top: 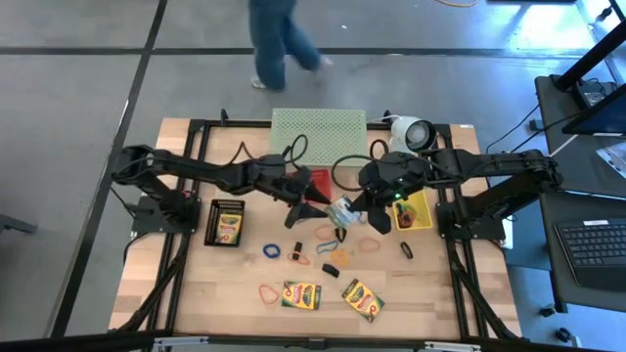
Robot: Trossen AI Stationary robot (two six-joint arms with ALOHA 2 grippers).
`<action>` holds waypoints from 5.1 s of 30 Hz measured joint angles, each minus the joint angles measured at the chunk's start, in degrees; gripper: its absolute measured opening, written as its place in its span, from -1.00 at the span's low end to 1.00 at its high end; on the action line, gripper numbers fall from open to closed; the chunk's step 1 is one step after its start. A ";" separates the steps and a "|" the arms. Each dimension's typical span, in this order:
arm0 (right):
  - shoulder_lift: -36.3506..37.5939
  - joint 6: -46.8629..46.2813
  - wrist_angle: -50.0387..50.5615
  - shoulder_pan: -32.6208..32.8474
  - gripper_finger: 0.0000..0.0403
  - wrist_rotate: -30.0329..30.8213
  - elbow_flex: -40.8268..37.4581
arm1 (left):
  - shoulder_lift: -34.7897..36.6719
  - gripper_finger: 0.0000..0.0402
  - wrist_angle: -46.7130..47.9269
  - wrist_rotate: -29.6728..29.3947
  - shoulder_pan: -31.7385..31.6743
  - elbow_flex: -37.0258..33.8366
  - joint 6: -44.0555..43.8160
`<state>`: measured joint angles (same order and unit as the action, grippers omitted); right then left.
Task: Pick & Place Office Desk Supplies
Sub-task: Put the yellow crayon box into the black bin
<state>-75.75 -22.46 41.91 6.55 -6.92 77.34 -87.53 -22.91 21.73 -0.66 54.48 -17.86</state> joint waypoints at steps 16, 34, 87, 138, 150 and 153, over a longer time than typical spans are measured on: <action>-0.02 -1.16 -3.13 0.90 -1.00 -3.16 -0.02 | -2.44 0.08 0.87 3.97 -1.90 2.88 -2.10; -0.04 0.17 -11.85 1.01 -1.00 -4.68 -0.02 | -2.37 -0.19 -6.30 20.31 -1.69 2.82 -2.48; 8.33 2.52 -6.70 -5.95 0.01 16.97 -0.02 | 39.97 -0.57 82.58 -29.89 8.83 2.75 -48.42; 8.35 2.12 -5.25 -7.23 0.01 13.32 -0.02 | 42.11 -0.29 65.46 -32.53 30.57 -29.18 -84.10; 8.35 2.14 -5.38 -7.23 0.01 13.33 -0.02 | 48.75 0.14 72.29 -38.92 30.55 -23.35 -82.15; 8.35 2.14 -5.38 -7.23 0.01 13.32 -0.02 | 50.06 0.11 76.33 -40.31 30.53 -20.10 -80.05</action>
<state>-67.40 -20.32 36.53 -0.69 6.40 77.32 -37.47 53.42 -18.59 29.87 34.38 -97.91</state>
